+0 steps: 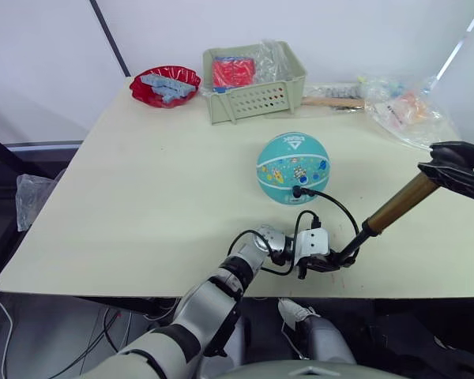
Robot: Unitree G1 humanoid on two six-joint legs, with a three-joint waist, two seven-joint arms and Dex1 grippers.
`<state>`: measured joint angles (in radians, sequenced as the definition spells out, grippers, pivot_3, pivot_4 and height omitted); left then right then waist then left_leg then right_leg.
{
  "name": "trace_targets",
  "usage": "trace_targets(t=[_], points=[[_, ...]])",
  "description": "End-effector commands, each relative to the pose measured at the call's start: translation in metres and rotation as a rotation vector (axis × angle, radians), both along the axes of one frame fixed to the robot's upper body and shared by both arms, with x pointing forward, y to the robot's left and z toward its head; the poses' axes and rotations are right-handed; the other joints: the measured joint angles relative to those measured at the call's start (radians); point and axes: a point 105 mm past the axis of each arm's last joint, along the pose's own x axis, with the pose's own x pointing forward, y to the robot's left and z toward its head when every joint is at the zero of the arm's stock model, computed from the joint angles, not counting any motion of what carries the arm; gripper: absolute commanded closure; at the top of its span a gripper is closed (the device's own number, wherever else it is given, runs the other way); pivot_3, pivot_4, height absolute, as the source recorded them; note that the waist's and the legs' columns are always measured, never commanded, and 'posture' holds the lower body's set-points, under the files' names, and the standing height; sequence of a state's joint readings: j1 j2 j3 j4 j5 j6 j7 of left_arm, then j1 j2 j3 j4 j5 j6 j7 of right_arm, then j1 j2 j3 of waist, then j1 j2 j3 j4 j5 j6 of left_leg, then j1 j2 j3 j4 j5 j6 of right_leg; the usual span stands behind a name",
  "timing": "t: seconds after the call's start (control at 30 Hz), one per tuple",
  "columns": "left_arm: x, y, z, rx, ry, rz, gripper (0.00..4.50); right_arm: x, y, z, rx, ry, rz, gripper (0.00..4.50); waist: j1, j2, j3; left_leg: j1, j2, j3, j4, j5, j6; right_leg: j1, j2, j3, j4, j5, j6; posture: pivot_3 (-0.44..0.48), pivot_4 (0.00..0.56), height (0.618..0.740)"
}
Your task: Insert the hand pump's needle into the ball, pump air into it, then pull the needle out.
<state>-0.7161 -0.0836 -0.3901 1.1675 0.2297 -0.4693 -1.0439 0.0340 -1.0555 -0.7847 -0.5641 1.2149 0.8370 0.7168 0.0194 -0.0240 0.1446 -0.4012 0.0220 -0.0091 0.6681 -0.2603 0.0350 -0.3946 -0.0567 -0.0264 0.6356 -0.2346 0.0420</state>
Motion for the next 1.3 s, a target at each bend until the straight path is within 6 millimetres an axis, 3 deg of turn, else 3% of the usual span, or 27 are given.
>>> trace_targets(t=[0.03, 0.4, 0.63, 0.83, 0.97, 1.2, 1.3], points=[[-0.02, 0.027, -0.043, 0.166, 0.117, 0.008, 3.45, -0.006, 0.005, -0.014, -0.035, 0.009, 0.019, 2.83, -0.001, -0.002, -0.001, 0.0, 0.0, 0.0, 0.0, 0.0, 0.0, 0.0, 0.001, 0.0, 0.0, 0.0, 0.0, 0.0, 0.15, 0.738], [-0.021, 0.027, -0.045, 0.167, 0.118, 0.01, 3.45, -0.006, 0.018, -0.099, -0.069, 0.161, 0.023, 2.83, -0.005, -0.013, -0.016, 0.004, 0.003, -0.001, 0.0, 0.0, 0.0, 0.003, 0.003, 0.0, 0.0, -0.003, -0.002, 0.0, 0.15, 0.738], [-0.021, 0.027, -0.045, 0.167, 0.119, 0.008, 3.45, -0.007, 0.029, -0.14, -0.058, 0.208, 0.031, 2.83, -0.005, -0.013, -0.017, 0.005, 0.003, -0.001, -0.001, 0.0, 0.0, 0.003, 0.003, -0.001, 0.0, -0.004, -0.002, 0.0, 0.15, 0.738], [-0.02, 0.027, -0.044, 0.166, 0.116, 0.012, 3.45, -0.007, 0.037, -0.158, -0.046, 0.217, 0.032, 2.83, -0.005, -0.013, -0.018, 0.005, 0.003, -0.002, -0.001, 0.0, 0.0, 0.003, 0.002, -0.001, 0.0, -0.004, -0.002, 0.0, 0.15, 0.738], [-0.019, 0.027, -0.043, 0.166, 0.116, 0.014, 3.45, -0.006, 0.038, -0.158, -0.038, 0.209, 0.035, 2.83, -0.004, -0.013, -0.018, 0.005, 0.003, -0.002, -0.001, 0.0, 0.0, 0.003, 0.002, -0.001, 0.0, -0.004, -0.002, 0.0, 0.15, 0.738], [-0.018, 0.029, -0.044, 0.17, 0.116, 0.016, 3.45, 0.0, 0.036, -0.121, 0.008, 0.119, 0.044, 2.83, -0.004, -0.01, -0.016, 0.004, 0.003, -0.002, -0.001, 0.0, 0.0, 0.003, 0.002, -0.001, 0.0, -0.004, -0.002, 0.0, 0.15, 0.738], [-0.018, 0.03, -0.044, 0.171, 0.116, 0.015, 3.45, 0.003, 0.029, -0.094, 0.032, 0.053, 0.029, 2.83, -0.003, -0.007, -0.013, 0.003, 0.002, -0.002, -0.001, 0.0, 0.0, 0.002, 0.002, -0.001, 0.0, -0.003, -0.004, 0.0, 0.15, 0.738]])
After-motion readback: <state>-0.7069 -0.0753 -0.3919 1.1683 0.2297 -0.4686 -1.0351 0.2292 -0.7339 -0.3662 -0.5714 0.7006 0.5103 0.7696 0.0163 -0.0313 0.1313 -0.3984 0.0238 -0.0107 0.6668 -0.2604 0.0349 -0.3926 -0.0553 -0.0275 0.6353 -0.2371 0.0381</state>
